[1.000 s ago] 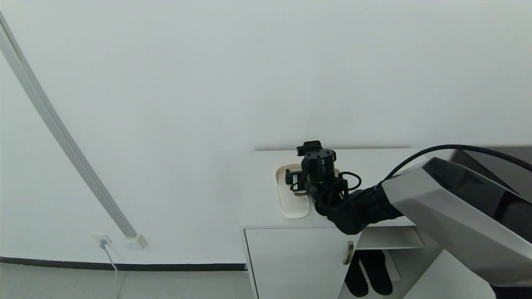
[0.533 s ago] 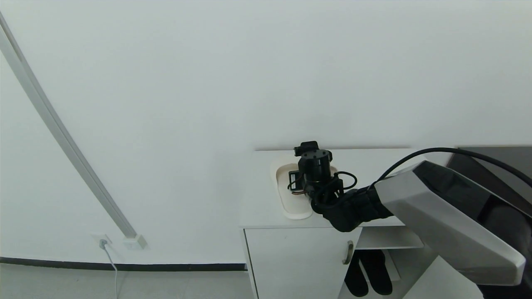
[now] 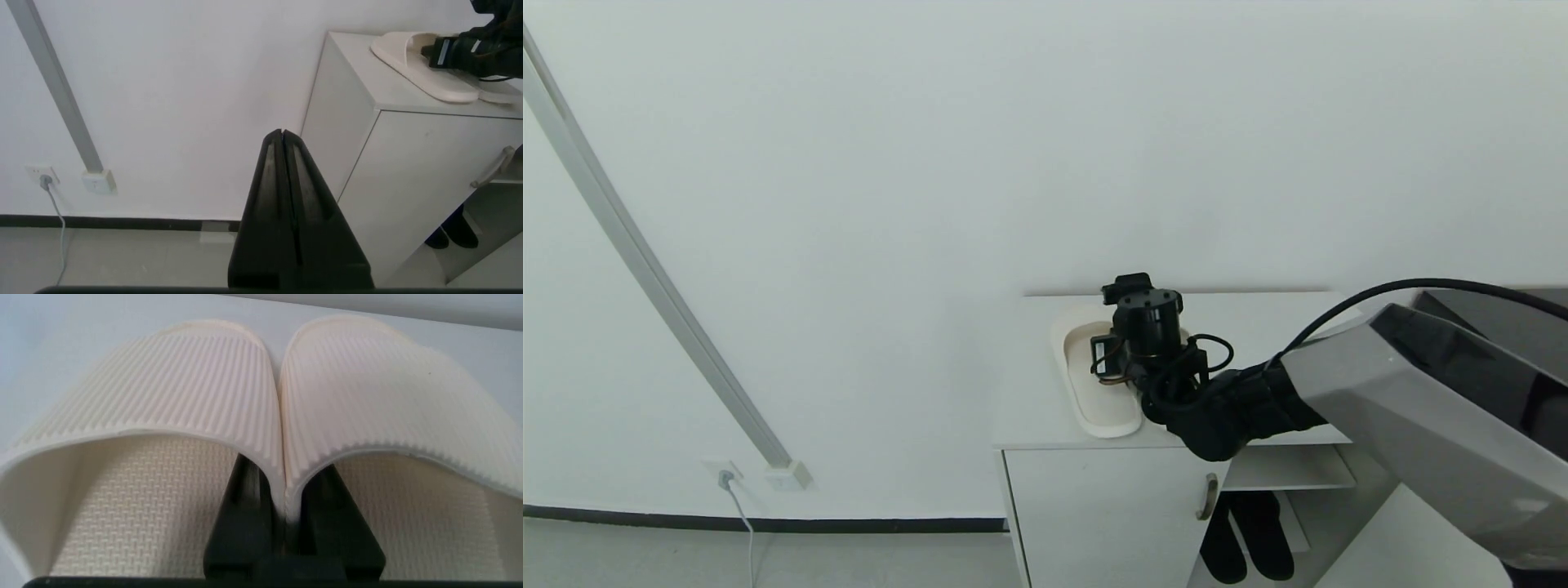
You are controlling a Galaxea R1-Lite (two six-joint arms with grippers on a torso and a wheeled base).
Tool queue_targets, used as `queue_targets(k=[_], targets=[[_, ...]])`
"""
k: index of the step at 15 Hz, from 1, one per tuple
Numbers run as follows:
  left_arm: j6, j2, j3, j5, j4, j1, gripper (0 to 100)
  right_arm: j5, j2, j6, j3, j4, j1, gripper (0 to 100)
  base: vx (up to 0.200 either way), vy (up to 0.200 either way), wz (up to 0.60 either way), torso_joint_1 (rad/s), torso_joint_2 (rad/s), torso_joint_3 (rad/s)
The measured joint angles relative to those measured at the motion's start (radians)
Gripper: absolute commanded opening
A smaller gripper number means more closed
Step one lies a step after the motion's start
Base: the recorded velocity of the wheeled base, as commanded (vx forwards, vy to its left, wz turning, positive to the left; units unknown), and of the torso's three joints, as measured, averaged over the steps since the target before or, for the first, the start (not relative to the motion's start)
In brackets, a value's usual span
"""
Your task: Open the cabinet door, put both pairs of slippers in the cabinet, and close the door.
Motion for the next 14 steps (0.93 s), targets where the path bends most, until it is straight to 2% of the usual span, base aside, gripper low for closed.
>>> queue_targets(k=[4,10,14], targets=[[0.0,0.0,0.0,0.0,0.0,0.0,0,0.071,-0.15,0.007,0.221,-0.027,0.03,0,0.0,0.0,0.0,0.0,0.0,0.0],[0.003,0.0,0.0,-0.001,0.0,0.0,0,0.272,-0.443,0.006,0.62,-0.113,0.05,0,0.0,0.0,0.0,0.0,0.0,0.0],[0.004,0.0,0.0,-0.001,0.0,0.0,0,0.297,-0.584,0.006,0.771,-0.115,0.085,0,0.0,0.0,0.0,0.0,0.0,0.0]])
